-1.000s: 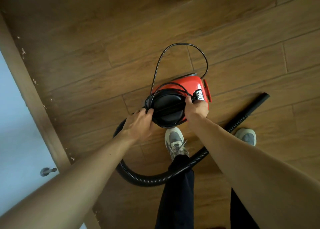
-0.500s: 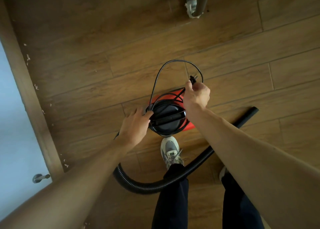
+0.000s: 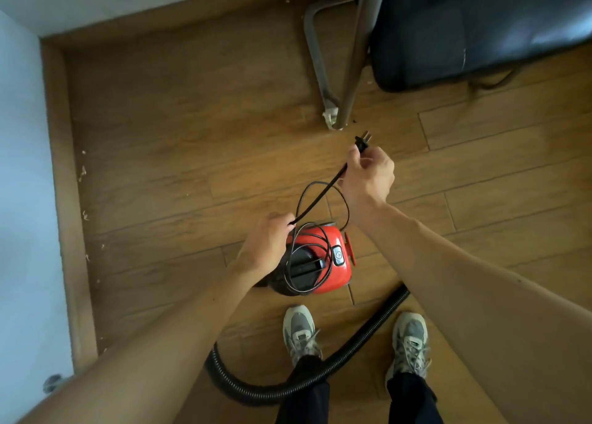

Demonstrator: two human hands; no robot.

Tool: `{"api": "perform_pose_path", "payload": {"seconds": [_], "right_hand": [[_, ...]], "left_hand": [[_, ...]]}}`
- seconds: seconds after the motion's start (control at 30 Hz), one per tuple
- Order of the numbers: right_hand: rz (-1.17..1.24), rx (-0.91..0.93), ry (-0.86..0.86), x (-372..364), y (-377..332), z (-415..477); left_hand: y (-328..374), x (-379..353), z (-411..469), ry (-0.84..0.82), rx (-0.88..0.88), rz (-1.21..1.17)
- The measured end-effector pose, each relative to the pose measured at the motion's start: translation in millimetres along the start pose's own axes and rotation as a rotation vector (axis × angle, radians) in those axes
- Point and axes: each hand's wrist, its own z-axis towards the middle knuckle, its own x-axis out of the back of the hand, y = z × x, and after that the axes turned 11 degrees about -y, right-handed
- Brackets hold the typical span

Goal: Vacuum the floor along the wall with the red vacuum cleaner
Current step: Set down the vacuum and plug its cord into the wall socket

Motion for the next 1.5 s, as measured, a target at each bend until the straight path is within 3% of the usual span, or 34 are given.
{"api": "perform_pose_path", "payload": {"seconds": [0.13,0.43,0.73,1.0,1.5], "right_hand": [[0.018,0.115,0.005,36,-54,-13],[0.080,0.391,0.074,135,-211,-55],[0.110,0.640,0.161,253,-330,-114],[0.078,0.823,0.324,368,-411,-159],[0.025,1.032,0.434,605,-505,-211]], "left_hand": [[45,32,2,0.016,-0.005,-0.014],[182,154,-4,0.189,-0.190,-0.030],[326,251,-37,0.263,-0.341,-0.020],[458,314,-74,0.204,-0.496,0.050],[713,338,-113,0.278,-0.675,-0.001]]}}
